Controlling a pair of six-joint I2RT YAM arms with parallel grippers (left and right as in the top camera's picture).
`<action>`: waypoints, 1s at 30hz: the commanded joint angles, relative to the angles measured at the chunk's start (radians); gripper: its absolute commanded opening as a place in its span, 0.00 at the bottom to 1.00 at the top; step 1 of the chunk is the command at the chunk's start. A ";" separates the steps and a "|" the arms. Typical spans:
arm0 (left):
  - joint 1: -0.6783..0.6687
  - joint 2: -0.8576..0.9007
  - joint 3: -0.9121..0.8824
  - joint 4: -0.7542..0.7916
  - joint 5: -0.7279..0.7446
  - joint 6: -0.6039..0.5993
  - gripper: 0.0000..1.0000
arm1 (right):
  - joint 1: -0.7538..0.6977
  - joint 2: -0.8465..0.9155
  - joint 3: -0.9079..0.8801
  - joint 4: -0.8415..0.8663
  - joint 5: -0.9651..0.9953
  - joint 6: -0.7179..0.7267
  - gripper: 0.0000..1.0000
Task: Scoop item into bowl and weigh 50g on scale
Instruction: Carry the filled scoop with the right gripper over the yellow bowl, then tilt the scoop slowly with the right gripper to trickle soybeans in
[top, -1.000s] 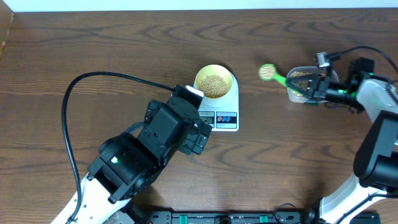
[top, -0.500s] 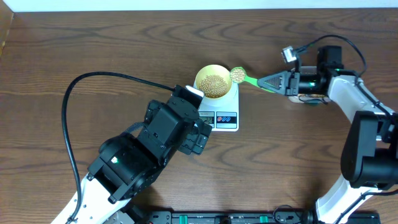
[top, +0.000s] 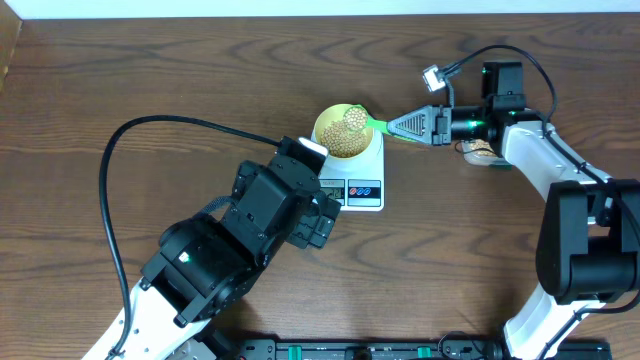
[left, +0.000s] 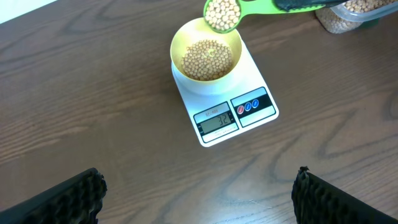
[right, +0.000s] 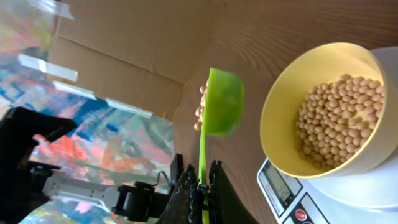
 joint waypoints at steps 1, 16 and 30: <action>0.003 0.002 0.005 -0.003 -0.010 -0.002 0.98 | 0.028 0.006 0.002 0.008 0.066 0.042 0.01; 0.003 0.002 0.005 -0.003 -0.010 -0.002 0.98 | 0.108 0.006 0.006 0.020 0.349 -0.107 0.01; 0.003 0.002 0.005 -0.003 -0.010 -0.002 0.98 | 0.158 -0.076 0.120 -0.231 0.629 -0.356 0.01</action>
